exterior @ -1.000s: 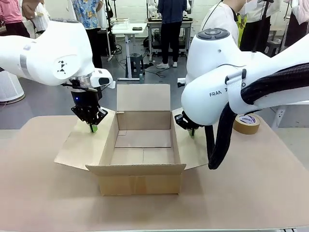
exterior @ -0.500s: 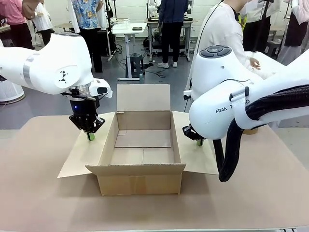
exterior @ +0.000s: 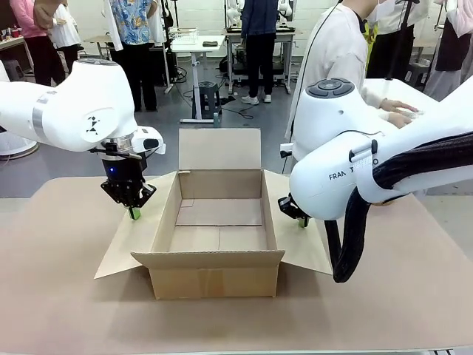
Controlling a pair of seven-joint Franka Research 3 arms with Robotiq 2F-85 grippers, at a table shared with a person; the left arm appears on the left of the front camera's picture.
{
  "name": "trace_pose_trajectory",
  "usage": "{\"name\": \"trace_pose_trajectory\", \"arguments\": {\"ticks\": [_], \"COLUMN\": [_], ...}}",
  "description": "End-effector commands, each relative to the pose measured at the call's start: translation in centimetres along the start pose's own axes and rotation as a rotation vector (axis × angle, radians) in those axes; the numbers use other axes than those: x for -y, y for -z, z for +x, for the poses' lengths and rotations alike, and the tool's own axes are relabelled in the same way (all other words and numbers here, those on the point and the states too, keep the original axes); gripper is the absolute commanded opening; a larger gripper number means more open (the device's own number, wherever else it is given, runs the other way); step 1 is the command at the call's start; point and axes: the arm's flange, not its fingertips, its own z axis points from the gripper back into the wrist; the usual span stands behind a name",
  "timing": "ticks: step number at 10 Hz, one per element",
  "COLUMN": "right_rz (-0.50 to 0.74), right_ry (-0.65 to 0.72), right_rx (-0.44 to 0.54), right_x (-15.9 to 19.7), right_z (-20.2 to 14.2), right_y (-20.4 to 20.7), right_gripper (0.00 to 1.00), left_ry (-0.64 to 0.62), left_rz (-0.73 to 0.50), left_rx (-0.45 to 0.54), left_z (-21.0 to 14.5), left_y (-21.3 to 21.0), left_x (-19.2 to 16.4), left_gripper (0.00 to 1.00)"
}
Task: Wrap the clocks to prevent damage.
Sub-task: Open the side flaps of the Package Box, then once the human has placed the objects inside and stepped back, release both hands from the side flaps of the Package Box.
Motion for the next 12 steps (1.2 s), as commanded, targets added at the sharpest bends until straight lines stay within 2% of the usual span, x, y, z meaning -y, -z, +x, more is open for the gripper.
{"name": "trace_pose_trajectory", "arguments": {"ticks": [1, 4, 5, 6, 12], "right_rz": [0.042, 0.037, 0.039, 0.015, 0.015], "right_ry": [0.040, 0.069, 0.061, 0.027, 0.027], "right_rx": [0.008, 0.013, 0.024, -0.002, -0.002], "right_x": [0.2, 0.4, 0.4, 0.6, 0.6], "right_z": [-0.2, 0.3, 0.8, 0.3, 0.3], "right_y": [1.4, 1.0, -0.1, 0.9, 0.9], "right_gripper": [0.01, 0.01, 0.01, 0.01, 0.01], "left_ry": [-0.063, -0.083, -0.077, -0.040, -0.040], "left_rz": [-0.013, -0.002, -0.034, -0.005, -0.005], "left_rx": [0.030, 0.034, 0.019, 0.016, 0.016], "left_z": [-0.1, 0.0, 0.3, 0.2, 0.2], "left_y": [0.7, 0.6, 0.3, 0.0, 0.0], "left_x": [-0.1, -0.4, -1.0, -0.4, -0.4], "left_gripper": [0.00, 0.00, 0.00, 0.00, 0.00]}}
